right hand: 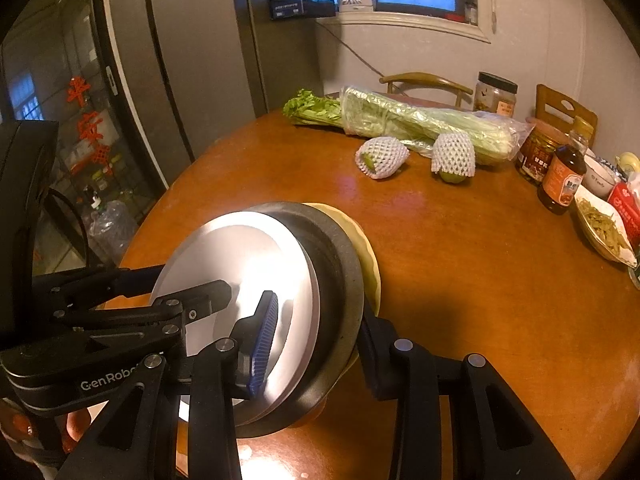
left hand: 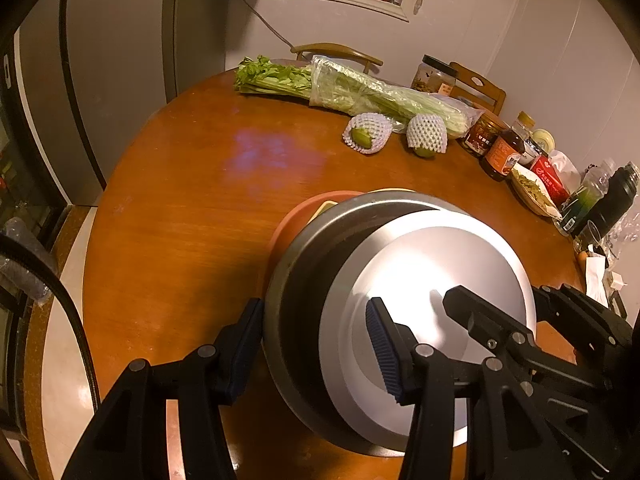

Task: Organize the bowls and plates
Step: 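Lower the steel bowl with both grippers onto the plate stack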

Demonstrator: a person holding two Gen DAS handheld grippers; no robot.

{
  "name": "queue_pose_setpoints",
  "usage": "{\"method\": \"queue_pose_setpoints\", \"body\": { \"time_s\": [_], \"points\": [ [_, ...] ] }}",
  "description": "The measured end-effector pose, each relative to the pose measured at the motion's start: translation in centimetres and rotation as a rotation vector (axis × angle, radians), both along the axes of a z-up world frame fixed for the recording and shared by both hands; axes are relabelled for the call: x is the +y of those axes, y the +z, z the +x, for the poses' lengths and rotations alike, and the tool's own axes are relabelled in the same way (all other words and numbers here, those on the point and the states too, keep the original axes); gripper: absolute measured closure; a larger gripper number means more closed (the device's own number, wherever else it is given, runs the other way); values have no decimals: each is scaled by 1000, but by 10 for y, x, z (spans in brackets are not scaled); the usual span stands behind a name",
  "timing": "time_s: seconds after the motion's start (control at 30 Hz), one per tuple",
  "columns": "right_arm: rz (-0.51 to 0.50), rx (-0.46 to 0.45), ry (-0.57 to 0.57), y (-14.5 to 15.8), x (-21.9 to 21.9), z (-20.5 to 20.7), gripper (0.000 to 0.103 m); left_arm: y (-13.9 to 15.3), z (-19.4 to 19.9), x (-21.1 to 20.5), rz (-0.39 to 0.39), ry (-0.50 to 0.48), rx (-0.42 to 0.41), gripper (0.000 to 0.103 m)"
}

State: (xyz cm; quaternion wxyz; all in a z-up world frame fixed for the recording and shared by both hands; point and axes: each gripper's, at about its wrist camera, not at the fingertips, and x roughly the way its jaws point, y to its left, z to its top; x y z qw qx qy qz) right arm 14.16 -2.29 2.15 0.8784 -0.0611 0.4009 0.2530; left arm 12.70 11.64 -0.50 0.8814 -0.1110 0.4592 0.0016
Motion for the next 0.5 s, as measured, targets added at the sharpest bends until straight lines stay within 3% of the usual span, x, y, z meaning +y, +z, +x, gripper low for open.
{"method": "queue_pose_setpoints", "body": {
  "time_s": [0.33,0.5],
  "points": [
    [-8,-15,-19,4,-3,0,61,2,-3,3,-2,11,-2,50],
    [-11,-30,-25,6,-4,-2,54,5,-6,5,4,15,-11,50]
  ]
}}
